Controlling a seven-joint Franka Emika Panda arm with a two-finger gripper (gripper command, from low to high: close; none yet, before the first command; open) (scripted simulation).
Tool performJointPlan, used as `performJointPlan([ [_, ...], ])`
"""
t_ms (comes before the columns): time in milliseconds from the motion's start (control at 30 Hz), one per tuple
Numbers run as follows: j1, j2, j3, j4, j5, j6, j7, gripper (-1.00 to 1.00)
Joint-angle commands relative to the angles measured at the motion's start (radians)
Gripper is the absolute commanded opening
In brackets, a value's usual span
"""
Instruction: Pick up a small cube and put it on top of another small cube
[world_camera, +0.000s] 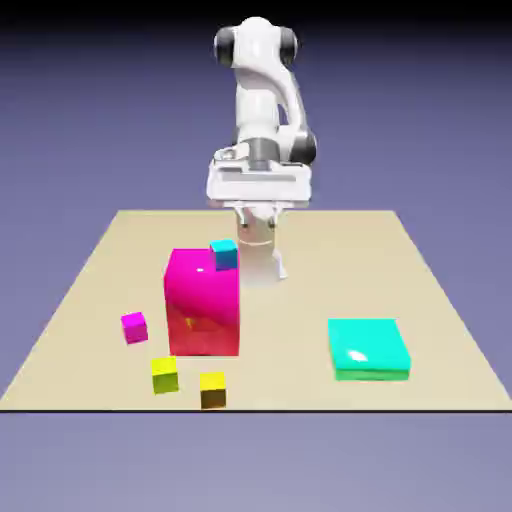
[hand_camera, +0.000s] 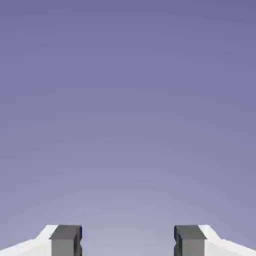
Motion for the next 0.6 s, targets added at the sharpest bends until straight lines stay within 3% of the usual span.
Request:
performJointPlan([
  [0, 0.009, 0.036, -0.021, 0.022, 0.007, -0.024, -0.023, 0.00],
  [567, 0.156, 0.652, -0.384, 0.402, 0.129, -0.426, -0.422, 0.00],
])
